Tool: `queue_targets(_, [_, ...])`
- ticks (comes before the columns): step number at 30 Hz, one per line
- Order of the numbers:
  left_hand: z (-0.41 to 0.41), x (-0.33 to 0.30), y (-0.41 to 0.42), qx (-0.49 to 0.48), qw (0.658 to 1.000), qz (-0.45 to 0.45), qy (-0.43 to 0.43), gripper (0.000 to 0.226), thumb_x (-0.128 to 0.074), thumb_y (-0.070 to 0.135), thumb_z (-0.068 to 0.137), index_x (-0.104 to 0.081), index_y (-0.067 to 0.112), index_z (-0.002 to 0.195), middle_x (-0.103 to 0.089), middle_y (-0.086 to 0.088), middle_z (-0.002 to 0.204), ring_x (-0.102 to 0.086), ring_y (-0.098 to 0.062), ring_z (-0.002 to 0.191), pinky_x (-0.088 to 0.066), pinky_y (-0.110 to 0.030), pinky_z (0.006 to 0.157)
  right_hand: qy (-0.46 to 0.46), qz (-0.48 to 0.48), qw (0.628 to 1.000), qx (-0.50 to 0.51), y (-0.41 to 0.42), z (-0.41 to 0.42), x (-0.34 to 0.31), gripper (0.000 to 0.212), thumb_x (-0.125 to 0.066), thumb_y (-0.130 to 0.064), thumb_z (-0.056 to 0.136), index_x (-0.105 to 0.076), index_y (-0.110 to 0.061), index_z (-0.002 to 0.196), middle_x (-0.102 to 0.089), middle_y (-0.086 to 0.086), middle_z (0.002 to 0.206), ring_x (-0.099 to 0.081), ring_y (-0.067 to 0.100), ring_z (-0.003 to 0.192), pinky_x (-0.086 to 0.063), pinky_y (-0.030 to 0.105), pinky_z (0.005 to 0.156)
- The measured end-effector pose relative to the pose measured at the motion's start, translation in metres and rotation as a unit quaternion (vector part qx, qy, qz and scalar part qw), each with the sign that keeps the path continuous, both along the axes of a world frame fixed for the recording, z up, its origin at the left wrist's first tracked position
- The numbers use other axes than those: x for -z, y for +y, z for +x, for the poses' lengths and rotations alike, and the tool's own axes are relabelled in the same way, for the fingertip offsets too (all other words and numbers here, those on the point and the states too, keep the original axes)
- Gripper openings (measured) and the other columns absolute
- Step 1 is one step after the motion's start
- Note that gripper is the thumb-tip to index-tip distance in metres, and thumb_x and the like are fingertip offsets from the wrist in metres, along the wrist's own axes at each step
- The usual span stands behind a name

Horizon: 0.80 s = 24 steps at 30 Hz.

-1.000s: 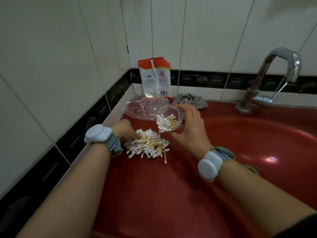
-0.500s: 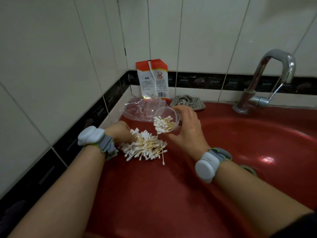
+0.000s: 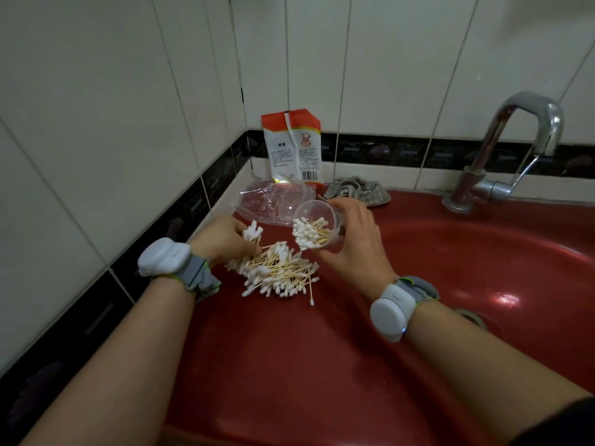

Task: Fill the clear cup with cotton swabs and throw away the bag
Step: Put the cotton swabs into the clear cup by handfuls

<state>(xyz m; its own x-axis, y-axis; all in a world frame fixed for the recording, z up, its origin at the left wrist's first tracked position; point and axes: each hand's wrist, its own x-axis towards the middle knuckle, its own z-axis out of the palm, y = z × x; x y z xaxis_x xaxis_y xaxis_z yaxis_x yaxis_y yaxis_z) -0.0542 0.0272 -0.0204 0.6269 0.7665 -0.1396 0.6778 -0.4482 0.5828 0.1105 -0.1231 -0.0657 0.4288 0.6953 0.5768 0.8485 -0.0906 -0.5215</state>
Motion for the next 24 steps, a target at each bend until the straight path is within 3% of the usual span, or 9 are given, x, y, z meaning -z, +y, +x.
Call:
queue_targets(3, [-0.005,-0.001,-0.001,-0.029,0.998,0.004,-0.06,0.02,-0.074,0.019,0.077,-0.068,0.002,0.087,-0.067,-0.014,0.081,-0.058,-0.019,0.069,-0.045,-0.029,0.066,-0.001,0.002,1.0,-0.003,0.0,-0.001,0.001,0.073,-0.081,-0.033,0.066,-0.044,-0.021,0.128,-0.043,-0.002,0.128,-0.041,0.016,0.12,-0.036,0.037,0.097])
queue_targets(5, [-0.007,-0.004,-0.002,-0.04,0.995,0.011,-0.093,0.019,-0.07,0.015,0.079,-0.068,0.0,0.09,-0.068,-0.019,0.088,-0.058,-0.022,0.071,-0.045,-0.032,0.068,0.0,0.002,1.0,-0.005,0.0,-0.001,0.001,0.072,-0.08,-0.032,0.067,-0.045,-0.021,0.128,-0.043,-0.002,0.128,-0.04,0.016,0.119,-0.035,0.037,0.097])
queue_targets(8, [-0.011,-0.009,-0.004,-0.05,0.989,0.017,-0.141,0.01,-0.068,0.012,0.079,-0.068,0.004,0.084,-0.067,-0.014,0.082,-0.058,-0.02,0.071,-0.046,-0.03,0.067,0.004,-0.001,1.0,-0.006,0.001,0.0,0.001,0.072,-0.08,-0.034,0.067,-0.044,-0.022,0.128,-0.043,-0.003,0.127,-0.041,0.015,0.119,-0.036,0.036,0.097])
queue_targets(11, [-0.014,-0.012,-0.006,-0.057,0.981,0.022,-0.184,0.01,-0.069,0.011,0.079,-0.063,0.012,0.07,-0.06,-0.002,0.064,-0.053,-0.009,0.056,-0.041,-0.026,0.058,0.005,-0.003,1.0,-0.006,0.001,0.0,0.004,0.072,-0.08,-0.034,0.067,-0.044,-0.023,0.128,-0.043,-0.005,0.126,-0.041,0.014,0.118,-0.035,0.036,0.097])
queue_targets(13, [-0.016,-0.012,-0.005,-0.071,0.976,0.02,-0.207,0.009,-0.069,0.011,0.079,-0.063,0.011,0.072,-0.056,0.0,0.06,-0.049,0.0,0.045,-0.04,-0.023,0.053,0.005,0.0,1.0,-0.006,0.001,-0.001,0.005,0.072,-0.08,-0.036,0.067,-0.043,-0.024,0.128,-0.043,-0.005,0.126,-0.041,0.014,0.117,-0.035,0.034,0.096])
queue_targets(16, [-0.016,-0.007,-0.006,-0.042,0.995,0.0,-0.093,0.02,-0.069,0.011,0.079,-0.056,0.012,0.065,-0.052,-0.002,0.06,-0.048,-0.005,0.047,-0.038,-0.018,0.044,0.007,0.0,1.0,-0.01,0.002,-0.001,0.005,0.072,-0.08,-0.036,0.067,-0.043,-0.023,0.128,-0.043,-0.005,0.126,-0.04,0.014,0.118,-0.033,0.031,0.095])
queue_targets(18, [-0.018,0.003,-0.005,-0.04,0.999,0.001,-0.011,0.021,-0.073,0.017,0.077,-0.056,0.01,0.067,-0.054,-0.007,0.064,-0.049,-0.014,0.054,-0.038,-0.022,0.049,0.008,0.001,1.0,-0.014,0.003,-0.002,0.004,0.072,-0.08,-0.036,0.067,-0.043,-0.023,0.128,-0.043,-0.004,0.126,-0.04,0.014,0.118,-0.032,0.03,0.094])
queue_targets(24, [-0.019,0.011,-0.003,-0.069,0.995,-0.025,-0.061,0.019,-0.074,0.014,0.075,-0.067,-0.002,0.082,-0.06,-0.015,0.071,-0.052,-0.022,0.056,-0.041,-0.027,0.057,0.002,-0.001,1.0,-0.016,0.002,-0.002,0.004,0.073,-0.081,-0.034,0.066,-0.044,-0.021,0.127,-0.044,-0.002,0.125,-0.041,0.015,0.117,-0.032,0.03,0.092])
